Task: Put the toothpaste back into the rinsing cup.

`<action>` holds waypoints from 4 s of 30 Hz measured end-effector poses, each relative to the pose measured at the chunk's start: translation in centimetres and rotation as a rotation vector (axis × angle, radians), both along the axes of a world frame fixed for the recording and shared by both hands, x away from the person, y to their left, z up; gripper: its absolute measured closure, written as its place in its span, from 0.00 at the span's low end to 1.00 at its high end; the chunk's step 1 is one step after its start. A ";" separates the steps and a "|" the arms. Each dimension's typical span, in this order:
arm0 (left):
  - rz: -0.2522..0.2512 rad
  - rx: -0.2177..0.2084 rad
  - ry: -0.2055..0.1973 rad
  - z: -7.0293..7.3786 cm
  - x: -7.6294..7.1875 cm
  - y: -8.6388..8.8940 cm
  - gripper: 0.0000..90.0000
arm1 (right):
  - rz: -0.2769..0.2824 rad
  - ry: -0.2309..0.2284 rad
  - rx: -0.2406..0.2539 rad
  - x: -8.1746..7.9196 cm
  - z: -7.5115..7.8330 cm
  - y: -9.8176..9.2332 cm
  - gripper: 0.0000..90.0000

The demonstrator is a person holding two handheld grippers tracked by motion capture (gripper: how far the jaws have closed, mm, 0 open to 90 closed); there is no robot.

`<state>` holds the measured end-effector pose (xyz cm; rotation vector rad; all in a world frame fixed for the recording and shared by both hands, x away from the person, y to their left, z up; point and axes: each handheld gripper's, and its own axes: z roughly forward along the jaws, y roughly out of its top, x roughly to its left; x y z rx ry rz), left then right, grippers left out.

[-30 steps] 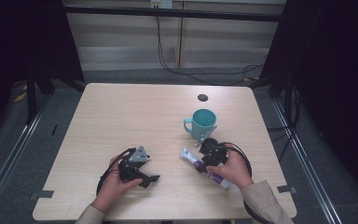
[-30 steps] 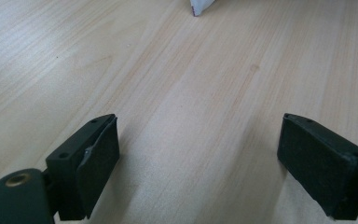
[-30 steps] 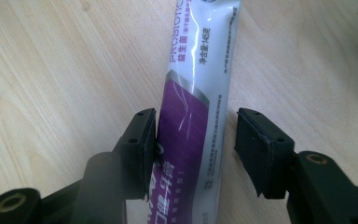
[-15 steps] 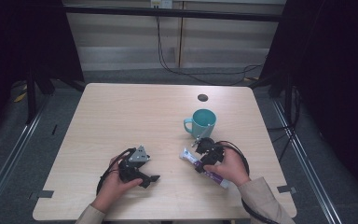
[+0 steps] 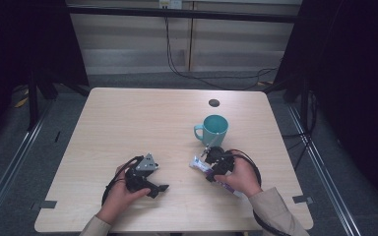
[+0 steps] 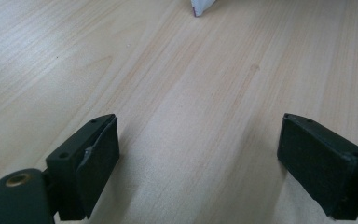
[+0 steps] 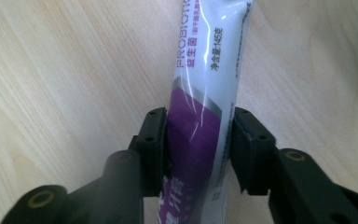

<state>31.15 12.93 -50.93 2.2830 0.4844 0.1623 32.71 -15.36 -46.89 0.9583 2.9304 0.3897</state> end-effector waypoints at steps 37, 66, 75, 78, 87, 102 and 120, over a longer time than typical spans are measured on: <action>0.001 0.001 -0.001 0.0 0.0 0.0 0.14 | -0.091 -0.283 0.481 -0.7 4.0 -3.4 0.84; 0.002 0.000 -0.001 0.0 0.0 0.0 0.14 | -0.143 -0.451 0.687 0.0 6.4 -4.6 0.84; 0.003 -0.002 -0.002 0.0 0.0 0.0 0.14 | -0.163 -0.488 0.731 0.3 6.8 -4.8 0.84; 0.003 -0.002 -0.002 0.0 0.0 0.0 0.14 | -0.171 -0.496 0.739 0.4 7.0 -4.8 0.84; 0.003 -0.002 -0.002 0.0 0.0 0.0 0.14 | -0.187 -0.528 0.772 0.8 7.5 -5.1 0.84; 0.003 -0.002 -0.002 0.0 0.0 0.0 0.14 | -0.177 -0.552 0.776 1.3 8.2 -5.1 0.84; 0.003 -0.002 -0.002 0.0 0.0 0.0 0.14 | -0.194 -0.589 0.799 1.9 9.1 -5.4 0.84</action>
